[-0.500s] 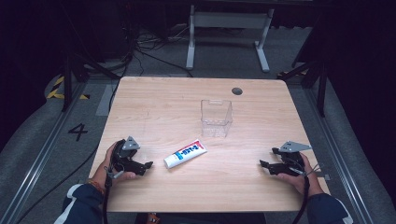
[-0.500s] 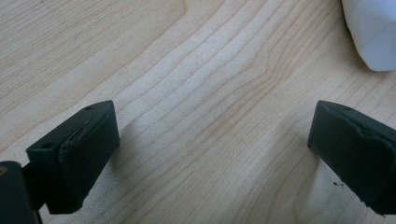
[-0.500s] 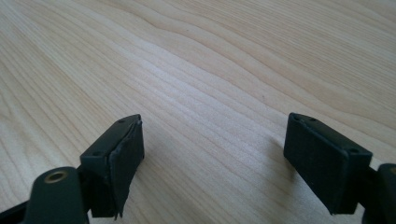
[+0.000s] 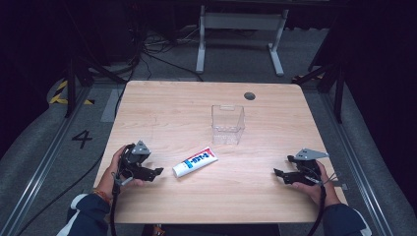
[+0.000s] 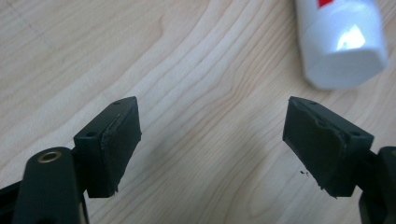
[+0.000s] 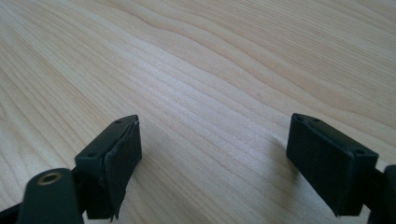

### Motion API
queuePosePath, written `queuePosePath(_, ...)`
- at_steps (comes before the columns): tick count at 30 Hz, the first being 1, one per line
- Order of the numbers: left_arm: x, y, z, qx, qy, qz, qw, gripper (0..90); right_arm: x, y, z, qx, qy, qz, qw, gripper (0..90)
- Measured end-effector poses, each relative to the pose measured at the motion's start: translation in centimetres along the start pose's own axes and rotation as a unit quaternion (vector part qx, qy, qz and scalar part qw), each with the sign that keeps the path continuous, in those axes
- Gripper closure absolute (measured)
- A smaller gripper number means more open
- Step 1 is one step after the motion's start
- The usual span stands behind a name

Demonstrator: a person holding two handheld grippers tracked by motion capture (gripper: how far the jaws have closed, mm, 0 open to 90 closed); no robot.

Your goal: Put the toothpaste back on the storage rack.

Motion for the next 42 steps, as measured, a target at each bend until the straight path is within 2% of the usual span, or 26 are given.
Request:
queuePosePath(2, 1.1, 0.9, -0.2, -0.015, -0.005, 0.015, 0.9998, 19.8, 0.0, 0.0, 0.0, 0.000, 0.000, 0.000, 1.0000, 18.0)
queuePosePath(4, 2.0, 1.8, -0.4, -0.014, -0.008, 0.031, 0.9994, 19.8, 0.0, 0.0, 0.0, 0.000, 0.000, 0.001, 1.0000, 17.8)
queuePosePath(6, 3.1, 2.6, -0.3, -0.027, -0.009, 0.042, 0.9987, 19.5, 0.0, 0.0, 0.0, 0.001, 0.000, 0.001, 1.0000, 17.7)
queuePosePath(8, 4.0, 3.2, 0.1, -0.025, -0.019, 0.059, 0.9977, 19.4, 0.0, 0.1, 0.1, 0.001, 0.000, 0.000, 1.0000, 17.6)
queuePosePath(10, 4.7, 3.7, 0.6, -0.033, -0.023, 0.065, 0.9971, 19.3, 0.0, 0.0, 0.1, 0.000, 0.000, 0.001, 1.0000, 17.6)
queuePosePath(12, 5.5, 4.1, 1.3, -0.034, -0.039, 0.082, 0.9953, 19.3, 0.0, 0.0, 0.1, 0.000, 0.000, 0.002, 1.0000, 17.6)
queuePosePath(14, 6.1, 4.4, 2.0, -0.049, -0.056, 0.097, 0.9925, 22.2, 0.0, 0.0, 0.1, 0.000, 0.000, 0.001, 1.0000, 17.6)
queuePosePath(15, 6.3, 4.5, 2.3, -0.052, -0.064, 0.097, 0.9919, 23.0, 0.0, 0.0, 0.1, 0.000, 0.000, 0.002, 1.0000, 17.6)
queuePosePath(19, 7.4, 4.8, 3.7, -0.066, -0.110, 0.114, 0.9852, 22.8, 0.0, 0.0, 0.1, 0.001, 0.000, 0.001, 1.0000, 17.4)
queuePosePath(20, 7.6, 4.8, 4.0, -0.067, -0.113, 0.115, 0.9847, 22.8, 0.0, 0.0, 0.1, 0.001, 0.000, 0.001, 1.0000, 17.4)
queuePosePath(22, 8.4, 4.9, 4.9, -0.063, -0.134, 0.128, 0.9807, 23.7, 0.0, 0.0, 0.1, 0.001, 0.000, 0.001, 1.0000, 17.4)
queuePosePath(23, 8.6, 5.0, 5.1, -0.072, -0.145, 0.132, 0.9781, 24.4, 0.0, 0.0, 0.0, 0.002, 0.000, 0.000, 1.0000, 17.4)
queuePosePath(25, 9.0, 5.1, 5.8, -0.080, -0.157, 0.130, 0.9757, 24.5, 0.0, 0.0, 0.0, 0.002, -0.001, -0.001, 1.0000, 17.4)
queuePosePath(26, 9.2, 5.2, 6.3, -0.083, -0.170, 0.135, 0.9727, 24.5, 0.0, 0.0, 0.0, 0.002, 0.000, 0.000, 1.0000, 17.4)
queuePosePath(27, 9.4, 5.3, 6.7, -0.083, -0.170, 0.139, 0.9720, 24.5, 0.0, 0.0, 0.0, 0.002, 0.000, 0.000, 1.0000, 17.4)
queuePosePath(29, 9.6, 5.5, 7.3, -0.086, -0.188, 0.144, 0.9678, 24.4, 0.0, 0.1, 0.1, 0.003, -0.001, -0.002, 1.0000, 17.3)
queuePosePath(30, 9.7, 5.7, 7.8, -0.089, -0.203, 0.160, 0.9620, 24.8, 0.0, 0.1, 0.1, 0.003, 0.000, -0.001, 1.0000, 17.3)
queuePosePath(31, 9.7, 5.9, 8.1, -0.093, -0.213, 0.171, 0.9576, 27.3, 0.0, 0.0, 0.1, 0.003, 0.000, 0.000, 1.0000, 17.4)
queuePosePath(35, 9.8, 5.9, 9.5, -0.099, -0.237, 0.168, 0.9518, 27.7, 0.0, 0.0, 0.0, 0.002, -0.002, 0.000, 1.0000, 17.3)
queuePosePath(37, 10.0, 6.1, 9.8, -0.095, -0.235, 0.171, 0.9520, 26.1, 0.0, 0.1, 0.0, 0.002, -0.002, 0.000, 1.0000, 17.3)
queuePosePath(40, 10.6, 6.3, 10.4, -0.093, -0.242, 0.176, 0.9495, 26.1, 0.0, 0.1, 0.0, 0.003, -0.002, -0.001, 1.0000, 17.3)
queuePosePath(41, 10.8, 6.3, 10.6, -0.090, -0.244, 0.172, 0.9502, 26.1, 0.1, 0.1, 0.0, 0.003, -0.002, 0.000, 1.0000, 17.3)
queuePosePath(42, 11.0, 6.3, 10.7, -0.091, -0.246, 0.170, 0.9498, 25.7, 0.1, 0.1, 0.0, 0.003, -0.003, -0.001, 1.0000, 17.2)
Point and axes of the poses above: each handheld gripper's, and its own axes: z roughly forward along the jaws, x roughly out of its top, y roughly to its right, the point moved 3 cm from there along z, roughly forward along the jaws, and after that the axes turned 5 degrees about y, right-handed, at the moved point
